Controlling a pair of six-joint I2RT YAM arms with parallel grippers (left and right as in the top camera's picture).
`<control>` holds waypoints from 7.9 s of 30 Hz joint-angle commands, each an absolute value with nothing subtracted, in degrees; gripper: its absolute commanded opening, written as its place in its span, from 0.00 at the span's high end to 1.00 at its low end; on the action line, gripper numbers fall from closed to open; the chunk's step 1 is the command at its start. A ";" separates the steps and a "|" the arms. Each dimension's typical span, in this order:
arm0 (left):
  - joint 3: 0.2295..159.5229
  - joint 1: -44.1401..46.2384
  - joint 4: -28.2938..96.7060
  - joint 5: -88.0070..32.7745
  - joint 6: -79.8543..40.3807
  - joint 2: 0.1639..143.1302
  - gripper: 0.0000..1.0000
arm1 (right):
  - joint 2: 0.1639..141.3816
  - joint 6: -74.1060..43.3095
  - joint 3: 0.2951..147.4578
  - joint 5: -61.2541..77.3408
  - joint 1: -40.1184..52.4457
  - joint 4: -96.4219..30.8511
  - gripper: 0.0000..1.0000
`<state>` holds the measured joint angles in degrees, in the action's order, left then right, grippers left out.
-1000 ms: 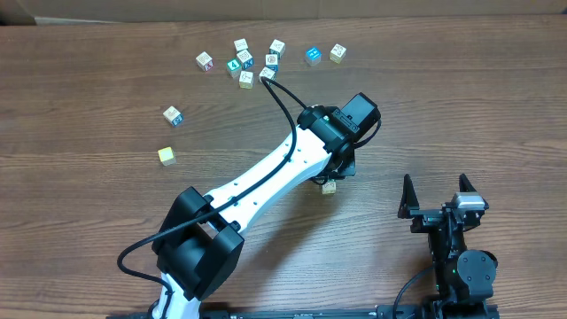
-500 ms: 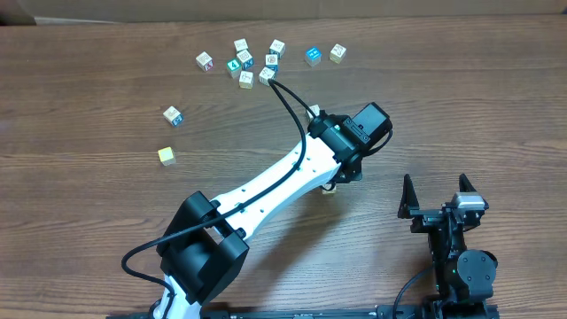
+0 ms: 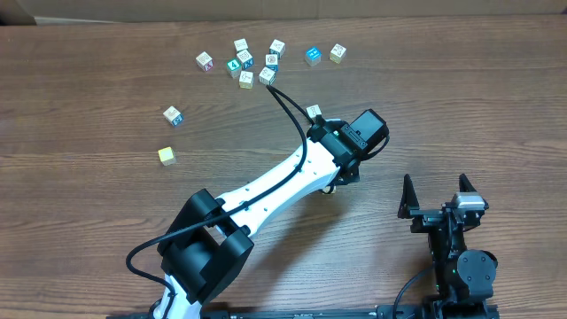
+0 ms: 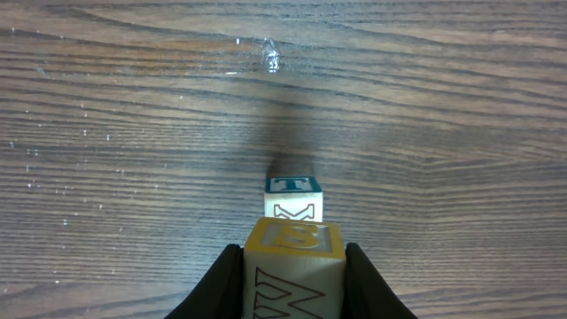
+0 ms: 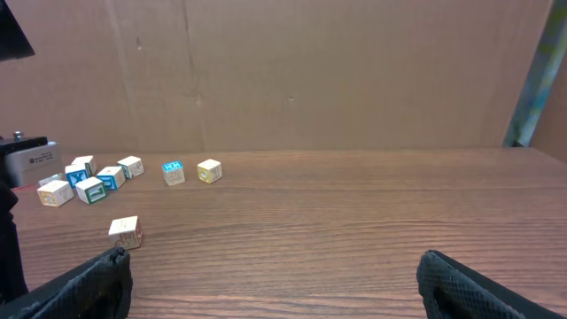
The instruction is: Form a tower
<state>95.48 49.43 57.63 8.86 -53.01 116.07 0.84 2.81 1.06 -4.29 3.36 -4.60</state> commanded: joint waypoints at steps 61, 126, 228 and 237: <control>94.91 50.30 55.61 8.97 -54.22 120.75 0.68 | 0.16 2.90 0.45 -4.19 3.20 -4.40 0.00; 94.87 50.28 55.46 7.44 -53.78 124.81 0.59 | 0.16 2.90 0.45 -4.19 3.20 -4.40 0.00; 107.35 -6.39 70.50 9.28 -37.23 124.29 0.00 | 0.16 2.90 0.45 -4.19 3.20 -4.40 0.00; 107.35 -8.34 70.02 9.19 -37.26 124.29 0.00 | 0.16 2.90 0.45 -4.19 3.20 -4.40 0.00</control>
